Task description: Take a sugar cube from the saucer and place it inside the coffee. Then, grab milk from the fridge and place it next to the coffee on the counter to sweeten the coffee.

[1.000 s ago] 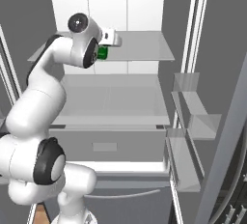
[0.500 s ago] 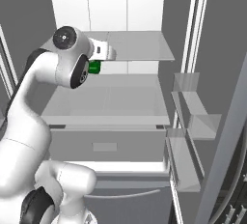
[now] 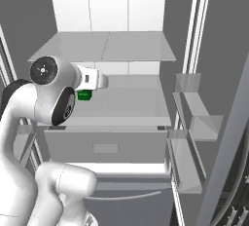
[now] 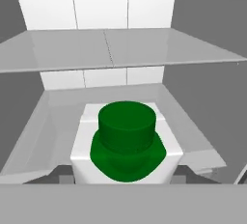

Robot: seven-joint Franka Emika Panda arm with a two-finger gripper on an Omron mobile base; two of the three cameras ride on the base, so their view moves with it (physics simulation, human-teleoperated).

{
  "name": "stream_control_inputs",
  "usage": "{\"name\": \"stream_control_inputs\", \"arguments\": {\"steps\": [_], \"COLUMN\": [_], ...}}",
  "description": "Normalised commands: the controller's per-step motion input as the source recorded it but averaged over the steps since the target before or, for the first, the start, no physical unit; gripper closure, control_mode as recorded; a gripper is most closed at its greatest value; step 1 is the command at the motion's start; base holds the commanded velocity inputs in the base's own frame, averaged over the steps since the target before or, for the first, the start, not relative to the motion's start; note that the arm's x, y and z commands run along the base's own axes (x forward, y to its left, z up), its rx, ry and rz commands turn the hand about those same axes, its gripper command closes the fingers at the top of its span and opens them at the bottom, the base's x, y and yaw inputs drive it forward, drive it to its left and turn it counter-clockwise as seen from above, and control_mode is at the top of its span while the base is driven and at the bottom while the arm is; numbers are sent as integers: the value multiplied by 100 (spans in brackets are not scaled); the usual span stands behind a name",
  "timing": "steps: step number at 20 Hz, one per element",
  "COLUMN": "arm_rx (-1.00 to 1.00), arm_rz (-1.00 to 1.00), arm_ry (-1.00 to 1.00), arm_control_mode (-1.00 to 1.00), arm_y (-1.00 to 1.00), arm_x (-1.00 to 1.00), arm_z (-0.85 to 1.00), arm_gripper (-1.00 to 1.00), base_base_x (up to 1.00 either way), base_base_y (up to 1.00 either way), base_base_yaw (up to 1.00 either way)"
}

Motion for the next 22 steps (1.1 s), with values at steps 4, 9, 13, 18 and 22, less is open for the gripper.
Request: {"name": "stream_control_inputs", "arguments": {"steps": [4, 9, 13, 18, 22], "arm_rx": [0, 0, 0, 0, 0], "arm_rz": [0, 0, 0, 0, 0], "arm_ry": [2, 0, 0, 0, 0], "arm_control_mode": [100, 100, 100, 100, 100], "arm_y": [-18, 0, 0, 0, 0], "arm_x": [-75, 0, 0, 0, 0], "arm_z": [-19, 0, 0, 0, 0], "arm_gripper": [100, 100, 100, 100, 100], "base_base_x": [-25, -100, -94, -96, -62], "base_base_y": [-16, -61, -5, 0, 5], "base_base_yaw": [1, 33, 83, 83, 94]}}
